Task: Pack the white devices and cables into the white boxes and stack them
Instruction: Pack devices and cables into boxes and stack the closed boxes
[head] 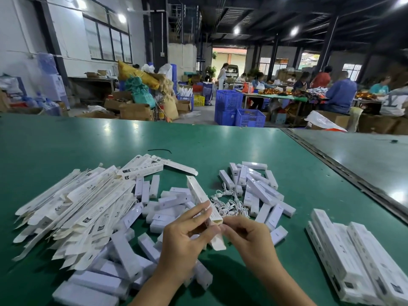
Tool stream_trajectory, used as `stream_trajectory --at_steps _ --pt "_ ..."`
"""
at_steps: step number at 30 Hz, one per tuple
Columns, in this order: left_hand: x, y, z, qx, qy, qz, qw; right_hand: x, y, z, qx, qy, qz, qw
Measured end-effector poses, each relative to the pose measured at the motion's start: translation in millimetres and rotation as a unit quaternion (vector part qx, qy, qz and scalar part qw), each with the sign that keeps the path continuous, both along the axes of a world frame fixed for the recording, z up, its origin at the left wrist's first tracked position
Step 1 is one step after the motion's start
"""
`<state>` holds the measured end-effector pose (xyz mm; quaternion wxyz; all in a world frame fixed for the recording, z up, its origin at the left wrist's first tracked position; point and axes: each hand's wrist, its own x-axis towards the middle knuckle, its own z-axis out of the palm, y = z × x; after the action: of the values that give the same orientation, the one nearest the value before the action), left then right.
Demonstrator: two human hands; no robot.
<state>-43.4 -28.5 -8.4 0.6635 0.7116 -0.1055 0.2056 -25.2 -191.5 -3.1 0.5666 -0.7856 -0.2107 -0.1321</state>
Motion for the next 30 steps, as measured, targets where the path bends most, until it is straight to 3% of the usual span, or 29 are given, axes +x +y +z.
stream_trajectory --at_steps 5,10,14,20,25,30 --pt "3 5 2 -0.003 -0.014 0.004 1.000 0 4 -8 -0.047 -0.147 -0.062 0.986" --pt "1 6 2 -0.030 -0.015 -0.011 0.999 2 0 -7 -0.045 -0.216 0.025 0.975" --pt "5 10 4 -0.072 -0.011 0.017 0.997 0 0 -8 -0.099 -0.167 0.091 0.977" --pt "1 7 2 -0.113 0.016 -0.023 0.993 1 12 -11 -0.043 -0.250 0.011 0.967" --pt "-1 6 1 -0.112 0.021 -0.028 0.993 -5 14 -12 -0.038 -0.192 -0.043 0.980" --pt "-2 6 -1 -0.098 0.014 -0.027 0.995 -6 17 -11 -0.034 -0.227 -0.053 0.972"
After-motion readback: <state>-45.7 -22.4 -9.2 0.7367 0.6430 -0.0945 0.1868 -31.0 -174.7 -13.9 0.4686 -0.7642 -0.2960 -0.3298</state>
